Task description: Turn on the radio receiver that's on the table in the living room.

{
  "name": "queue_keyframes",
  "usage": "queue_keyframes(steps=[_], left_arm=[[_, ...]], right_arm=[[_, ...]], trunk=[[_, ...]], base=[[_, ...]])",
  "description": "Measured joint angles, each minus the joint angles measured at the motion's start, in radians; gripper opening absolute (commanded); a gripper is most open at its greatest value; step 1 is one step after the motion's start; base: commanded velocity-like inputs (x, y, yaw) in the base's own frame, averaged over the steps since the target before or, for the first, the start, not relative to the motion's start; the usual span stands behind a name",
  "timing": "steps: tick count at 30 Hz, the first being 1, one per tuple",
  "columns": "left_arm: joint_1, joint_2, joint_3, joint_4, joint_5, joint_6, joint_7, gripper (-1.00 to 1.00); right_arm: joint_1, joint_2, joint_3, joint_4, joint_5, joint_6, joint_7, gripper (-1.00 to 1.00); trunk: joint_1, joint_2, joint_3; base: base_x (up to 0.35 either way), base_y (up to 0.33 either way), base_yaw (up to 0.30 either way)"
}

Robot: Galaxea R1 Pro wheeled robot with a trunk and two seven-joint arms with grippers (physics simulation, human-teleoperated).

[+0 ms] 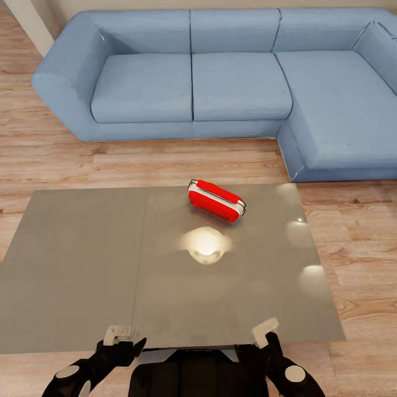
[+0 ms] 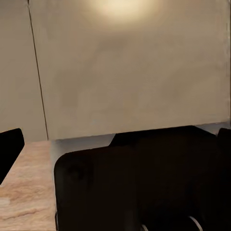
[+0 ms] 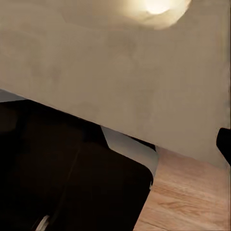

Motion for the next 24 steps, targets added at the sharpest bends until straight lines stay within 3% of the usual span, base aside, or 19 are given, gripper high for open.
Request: queue_keyframes(steps=[3, 7, 10, 12, 19, 24], left_arm=[[-0.029, -0.003, 0.001, -0.009, 0.001, 0.009, -0.018, 1.0], [-0.15, -0.004, 0.0, -0.013, 0.001, 0.11, -0.028, 1.0], [-0.2, -0.009, 0.0, -0.014, 0.001, 0.127, -0.029, 1.0], [-0.223, -0.017, 0.0, -0.014, 0.001, 0.131, -0.028, 1.0], [-0.253, -0.095, -0.004, -0.016, -0.007, 0.133, -0.018, 1.0], [-0.265, -0.118, -0.006, -0.017, -0.013, 0.137, -0.012, 1.0]], right_arm=[[-0.05, 0.0, 0.0, -0.006, 0.001, 0.007, -0.007, 1.0], [-0.175, 0.007, 0.0, -0.008, 0.0, 0.012, -0.011, 1.0], [-0.225, 0.01, -0.001, -0.008, -0.002, 0.016, -0.011, 1.0], [-0.239, 0.012, -0.001, -0.008, -0.002, 0.024, -0.012, 1.0], [-0.252, 0.016, -0.002, -0.008, -0.003, 0.036, -0.03, 1.0], [-0.252, 0.017, -0.002, -0.008, -0.003, 0.031, -0.053, 1.0]], trunk=[[0.0, 0.0, 0.0], [0.0, 0.0, 0.0], [0.0, 0.0, 0.0], [0.0, 0.0, 0.0], [0.0, 0.0, 0.0], [0.0, 0.0, 0.0]], base=[[0.0, 0.0, 0.0], [0.0, 0.0, 0.0], [0.0, 0.0, 0.0], [0.0, 0.0, 0.0], [0.0, 0.0, 0.0], [0.0, 0.0, 0.0]])
